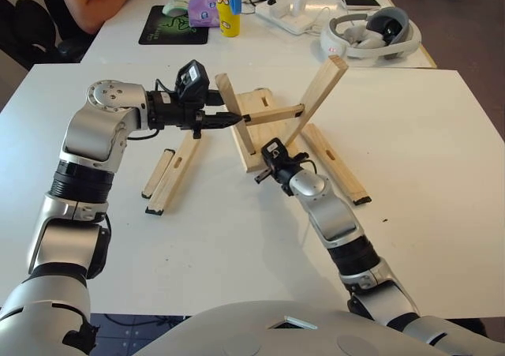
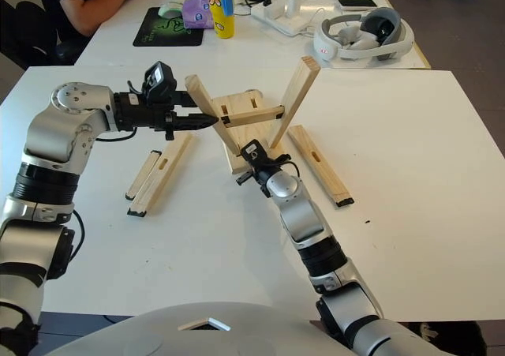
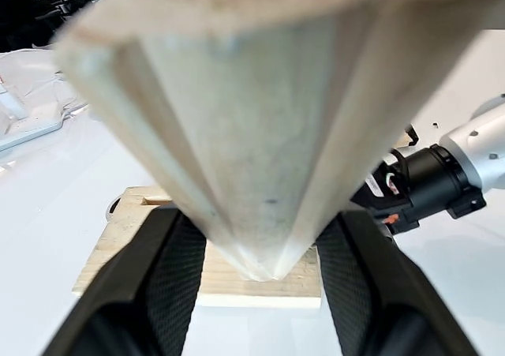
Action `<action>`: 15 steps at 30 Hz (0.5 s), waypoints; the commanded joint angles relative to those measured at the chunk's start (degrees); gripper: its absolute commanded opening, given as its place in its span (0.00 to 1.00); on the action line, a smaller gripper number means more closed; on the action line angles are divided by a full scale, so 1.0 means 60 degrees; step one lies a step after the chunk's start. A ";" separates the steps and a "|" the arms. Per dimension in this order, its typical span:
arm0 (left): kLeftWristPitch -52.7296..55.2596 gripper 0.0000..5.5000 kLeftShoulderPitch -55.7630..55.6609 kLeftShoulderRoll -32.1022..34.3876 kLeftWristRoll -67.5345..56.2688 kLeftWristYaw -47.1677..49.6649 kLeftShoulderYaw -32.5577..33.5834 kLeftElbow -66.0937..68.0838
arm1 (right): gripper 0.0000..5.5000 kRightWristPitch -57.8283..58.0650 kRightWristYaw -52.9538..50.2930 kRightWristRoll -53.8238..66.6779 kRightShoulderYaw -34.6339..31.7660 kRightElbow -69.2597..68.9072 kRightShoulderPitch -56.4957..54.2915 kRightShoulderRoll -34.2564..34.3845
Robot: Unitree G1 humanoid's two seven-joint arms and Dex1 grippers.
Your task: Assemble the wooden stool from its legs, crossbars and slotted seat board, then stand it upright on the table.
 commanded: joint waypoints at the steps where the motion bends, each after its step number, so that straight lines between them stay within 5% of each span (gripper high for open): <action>1: 0.0255 0.37 0.0858 -0.0729 0.0060 0.0934 0.0157 -0.0178 | 0.00 0.0915 0.0590 0.0304 0.0451 0.0684 0.0766 -0.0002; 9: 0.0504 0.37 0.1832 -0.0751 0.0018 0.1125 0.0213 -0.1037 | 0.00 0.0182 0.0354 0.0246 0.0134 0.0547 0.0820 -0.0037; 15: 0.0638 0.37 0.1884 -0.0453 0.0004 0.1015 0.0264 -0.1246 | 0.00 -0.1153 0.0172 0.0596 -0.1687 -0.0601 0.1403 -0.0853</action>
